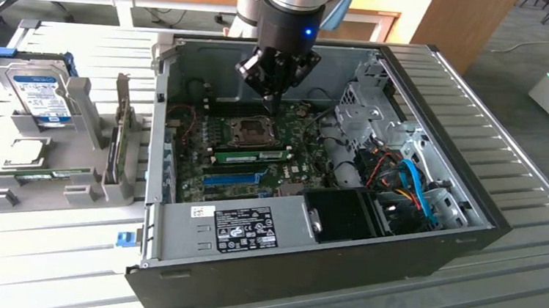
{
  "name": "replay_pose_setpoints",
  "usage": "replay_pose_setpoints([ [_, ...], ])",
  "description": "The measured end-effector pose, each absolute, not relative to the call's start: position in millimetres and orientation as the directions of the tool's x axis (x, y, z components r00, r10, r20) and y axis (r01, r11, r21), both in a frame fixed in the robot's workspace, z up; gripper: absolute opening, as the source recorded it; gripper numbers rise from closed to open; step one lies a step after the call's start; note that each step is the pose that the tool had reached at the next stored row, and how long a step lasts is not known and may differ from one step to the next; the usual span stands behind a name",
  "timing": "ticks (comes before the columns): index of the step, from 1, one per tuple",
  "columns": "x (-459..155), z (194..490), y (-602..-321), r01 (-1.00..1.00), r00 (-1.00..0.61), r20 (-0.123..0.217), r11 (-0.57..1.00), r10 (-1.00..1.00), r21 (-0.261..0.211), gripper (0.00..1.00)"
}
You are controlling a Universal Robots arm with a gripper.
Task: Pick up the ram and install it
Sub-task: 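Press down the ram until it locks into place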
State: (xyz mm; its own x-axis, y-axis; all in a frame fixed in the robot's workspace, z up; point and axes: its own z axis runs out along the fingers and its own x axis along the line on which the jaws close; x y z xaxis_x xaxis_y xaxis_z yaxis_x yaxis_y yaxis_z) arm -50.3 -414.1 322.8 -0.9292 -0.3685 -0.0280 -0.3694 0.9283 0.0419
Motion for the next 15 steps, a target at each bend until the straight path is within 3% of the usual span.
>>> replay_pose_setpoints([
  [15, -50.3, 322.7, -414.1, -0.269, -0.963, -0.028, 0.962, -0.268, 0.042, 0.11],
])
